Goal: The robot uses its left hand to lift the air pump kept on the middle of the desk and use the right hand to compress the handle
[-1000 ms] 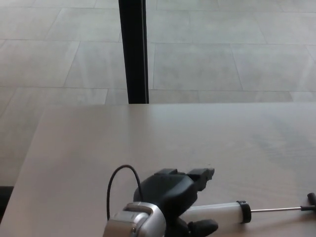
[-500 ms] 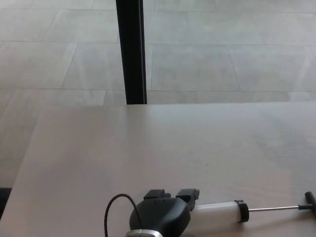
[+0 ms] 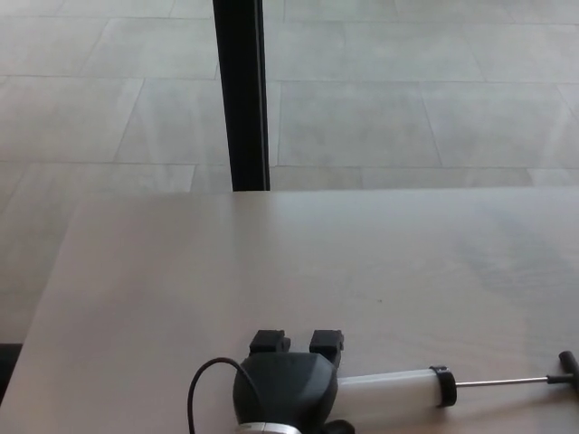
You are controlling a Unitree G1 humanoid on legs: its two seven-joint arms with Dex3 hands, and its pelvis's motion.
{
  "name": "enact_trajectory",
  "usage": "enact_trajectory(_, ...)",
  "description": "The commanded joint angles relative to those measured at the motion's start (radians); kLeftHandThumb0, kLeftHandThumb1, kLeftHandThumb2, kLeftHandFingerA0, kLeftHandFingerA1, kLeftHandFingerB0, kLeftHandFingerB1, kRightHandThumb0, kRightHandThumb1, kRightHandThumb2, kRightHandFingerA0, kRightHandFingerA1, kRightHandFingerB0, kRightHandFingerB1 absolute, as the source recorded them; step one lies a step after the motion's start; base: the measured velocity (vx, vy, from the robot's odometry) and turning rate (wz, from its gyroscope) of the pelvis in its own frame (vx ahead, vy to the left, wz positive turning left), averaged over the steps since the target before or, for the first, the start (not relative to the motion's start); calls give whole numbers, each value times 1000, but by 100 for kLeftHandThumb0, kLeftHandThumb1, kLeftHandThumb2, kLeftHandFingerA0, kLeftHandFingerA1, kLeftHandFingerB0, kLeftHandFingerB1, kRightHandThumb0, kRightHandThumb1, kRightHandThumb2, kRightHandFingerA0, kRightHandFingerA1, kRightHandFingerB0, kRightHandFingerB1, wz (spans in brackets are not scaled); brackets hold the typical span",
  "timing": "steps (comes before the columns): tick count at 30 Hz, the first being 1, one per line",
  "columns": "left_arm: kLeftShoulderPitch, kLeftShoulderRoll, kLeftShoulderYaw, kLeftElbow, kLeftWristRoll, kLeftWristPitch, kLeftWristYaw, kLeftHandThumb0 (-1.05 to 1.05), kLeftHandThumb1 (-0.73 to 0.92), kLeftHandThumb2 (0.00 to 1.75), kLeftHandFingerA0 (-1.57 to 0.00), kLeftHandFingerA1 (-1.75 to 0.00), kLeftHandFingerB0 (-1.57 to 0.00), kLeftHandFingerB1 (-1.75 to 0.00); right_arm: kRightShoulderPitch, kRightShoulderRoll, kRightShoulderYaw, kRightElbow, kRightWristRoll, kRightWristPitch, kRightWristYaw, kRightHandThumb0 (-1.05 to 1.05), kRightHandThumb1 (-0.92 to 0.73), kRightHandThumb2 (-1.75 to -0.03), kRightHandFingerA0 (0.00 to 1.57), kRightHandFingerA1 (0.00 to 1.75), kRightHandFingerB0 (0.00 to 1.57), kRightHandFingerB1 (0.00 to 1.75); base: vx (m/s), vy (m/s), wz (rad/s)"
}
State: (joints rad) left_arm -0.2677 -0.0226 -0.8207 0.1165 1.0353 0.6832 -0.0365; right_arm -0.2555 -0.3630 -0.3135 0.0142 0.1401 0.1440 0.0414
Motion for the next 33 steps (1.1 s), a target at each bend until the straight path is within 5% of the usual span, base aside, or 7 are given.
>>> enact_trajectory(1,-18,-65,-4,75,30,9,77,-82,66,98,-18,-59,-8,-46,-11,-10,-8,-6,-19,6,-14,-55,-85,-66,49,57,47,45,0,0,0)
enact_trajectory(2,-28,-88,-20,91,42,7,91,-83,66,99,-20,-59,-10,-47,-10,-14,-3,-7,-33,11,-20,-49,-67,-108,50,68,35,56,0,0,0)
enact_trajectory(15,-44,-128,-95,124,78,-7,77,-87,92,69,-22,-54,-14,-35,-21,-12,11,13,-53,-25,-1,-65,-87,-65,48,60,47,44,0,0,0)
enact_trajectory(16,-48,-112,-113,119,93,-3,47,-39,46,109,-6,-54,0,-50,-22,-13,14,16,-57,-30,0,-64,-87,-67,47,60,46,44,0,0,0)
enact_trajectory(21,-81,-29,-174,120,160,11,-56,-38,47,107,-9,-57,0,-49,-30,-17,22,36,-59,-37,12,-64,-86,-66,45,58,46,44,0,0,0)
enact_trajectory(22,-83,-21,-172,121,162,14,-56,-71,75,63,-17,-58,-18,-35,-33,-16,23,33,-60,-28,9,-64,-85,-66,45,58,46,44,0,0,0)
enact_trajectory(33,-52,58,-155,163,214,14,-27,-30,54,61,-76,-127,-45,-51,-37,-29,10,31,-95,-8,-20,-56,-81,-66,48,57,47,43,0,0,0)
